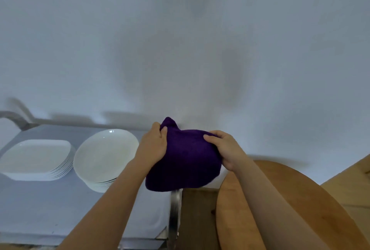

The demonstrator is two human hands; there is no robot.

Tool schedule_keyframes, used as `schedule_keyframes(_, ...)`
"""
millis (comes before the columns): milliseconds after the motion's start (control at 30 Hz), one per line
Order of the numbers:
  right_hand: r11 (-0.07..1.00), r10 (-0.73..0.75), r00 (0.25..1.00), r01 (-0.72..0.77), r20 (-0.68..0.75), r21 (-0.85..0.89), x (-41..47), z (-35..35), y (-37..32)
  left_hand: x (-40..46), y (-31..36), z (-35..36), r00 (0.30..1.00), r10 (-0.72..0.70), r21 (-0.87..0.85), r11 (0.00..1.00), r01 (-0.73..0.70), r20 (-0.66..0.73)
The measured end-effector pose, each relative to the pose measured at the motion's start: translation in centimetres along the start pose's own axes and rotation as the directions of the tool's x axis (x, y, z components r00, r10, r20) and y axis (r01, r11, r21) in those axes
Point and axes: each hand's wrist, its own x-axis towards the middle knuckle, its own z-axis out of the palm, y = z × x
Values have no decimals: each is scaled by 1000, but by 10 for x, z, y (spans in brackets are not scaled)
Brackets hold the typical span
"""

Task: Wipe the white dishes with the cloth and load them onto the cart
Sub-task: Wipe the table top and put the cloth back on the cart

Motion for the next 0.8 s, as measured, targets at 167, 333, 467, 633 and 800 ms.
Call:
schedule_keyframes(167,979,155,981,-168,-114,-113,45,28,30,11,-50,27,965,-200,166,971,171,170)
schedule_keyframes(333,966,226,935,-251,-273,-58,79,40,61,26,-73,49,904,-373,-98,912,399,209)
schedule_keyframes(467,963,261,905,-267,-336,30,90,40,77,37,-86,61,894,-383,-182,886,427,232)
schedule_keyframes(633,917,237,903,-330,-357,-225,96,56,98,37,-94,86,835,-420,-93,873,479,356)
schedule_keyframes(800,810,-93,927,-141,-363,-569,85,64,108,35,-100,83,896,-288,-32,948,317,339)
